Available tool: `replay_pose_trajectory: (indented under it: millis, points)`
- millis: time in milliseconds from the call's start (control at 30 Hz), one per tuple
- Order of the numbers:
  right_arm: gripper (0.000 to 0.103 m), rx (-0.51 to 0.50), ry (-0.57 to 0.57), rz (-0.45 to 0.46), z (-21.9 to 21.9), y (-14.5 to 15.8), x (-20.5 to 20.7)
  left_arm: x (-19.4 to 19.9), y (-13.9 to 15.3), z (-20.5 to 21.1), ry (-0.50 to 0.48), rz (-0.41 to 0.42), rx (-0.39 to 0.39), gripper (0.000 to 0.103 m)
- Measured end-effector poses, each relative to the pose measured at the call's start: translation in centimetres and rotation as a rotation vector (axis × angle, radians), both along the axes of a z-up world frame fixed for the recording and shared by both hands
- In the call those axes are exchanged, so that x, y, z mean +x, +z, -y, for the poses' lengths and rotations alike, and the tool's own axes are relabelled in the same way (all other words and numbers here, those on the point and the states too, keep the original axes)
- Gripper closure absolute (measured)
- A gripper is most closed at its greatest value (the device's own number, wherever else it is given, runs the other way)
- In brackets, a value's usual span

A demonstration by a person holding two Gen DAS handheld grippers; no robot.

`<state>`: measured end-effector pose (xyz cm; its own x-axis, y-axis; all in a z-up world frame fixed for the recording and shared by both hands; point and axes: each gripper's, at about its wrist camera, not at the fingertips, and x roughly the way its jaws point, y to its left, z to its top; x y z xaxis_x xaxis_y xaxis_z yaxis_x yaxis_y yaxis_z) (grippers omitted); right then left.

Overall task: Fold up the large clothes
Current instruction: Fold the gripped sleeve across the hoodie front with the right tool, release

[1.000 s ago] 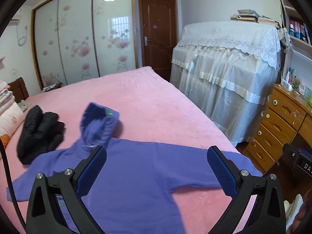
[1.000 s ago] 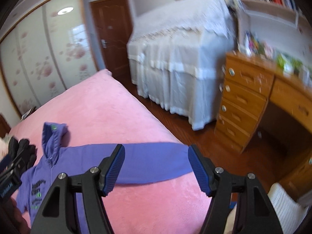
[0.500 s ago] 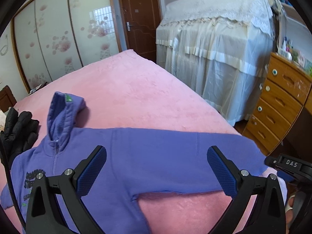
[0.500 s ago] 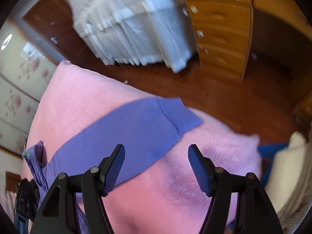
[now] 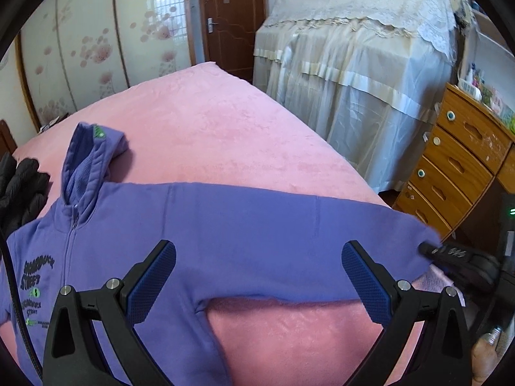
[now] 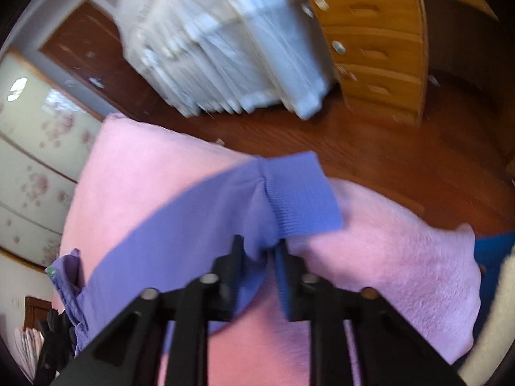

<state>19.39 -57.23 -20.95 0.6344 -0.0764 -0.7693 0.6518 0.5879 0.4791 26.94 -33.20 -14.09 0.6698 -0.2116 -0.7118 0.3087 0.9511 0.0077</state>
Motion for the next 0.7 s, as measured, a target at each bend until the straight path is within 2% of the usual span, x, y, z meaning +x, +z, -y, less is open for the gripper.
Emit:
replay_pose_trajectory:
  millis: [100,200,300,367,467,533,700]
  points:
    - [0.089,-0.115,0.067,0.152,-2.7,4.7,-0.7,0.1,0.8,-2.5,0.035,-0.002,-0.033,0.001]
    - [0.089,-0.186,0.174,0.264,-6.4,8.6,-0.2,0.3,2.2,-6.2,0.091,0.009,-0.073,0.001]
    - [0.089,-0.271,0.329,0.344,-12.1,12.2,1.4,0.3,4.0,-11.2,0.17,0.042,-0.112,0.001]
    - [0.089,-0.306,0.409,0.371,-15.4,13.2,2.5,0.4,4.7,-15.1,0.239,0.055,-0.136,0.001]
    - [0.089,-0.359,0.533,0.38,-21.2,13.3,4.6,0.9,4.4,-20.5,0.332,0.02,-0.156,0.001]
    - [0.089,-0.379,0.611,0.358,-25.1,12.2,6.2,1.0,3.5,-23.3,0.382,-0.007,-0.171,0.001]
    - [0.089,-0.394,0.775,0.238,-33.2,6.6,9.1,1.7,0.1,-29.4,0.473,-0.078,-0.201,0.001]
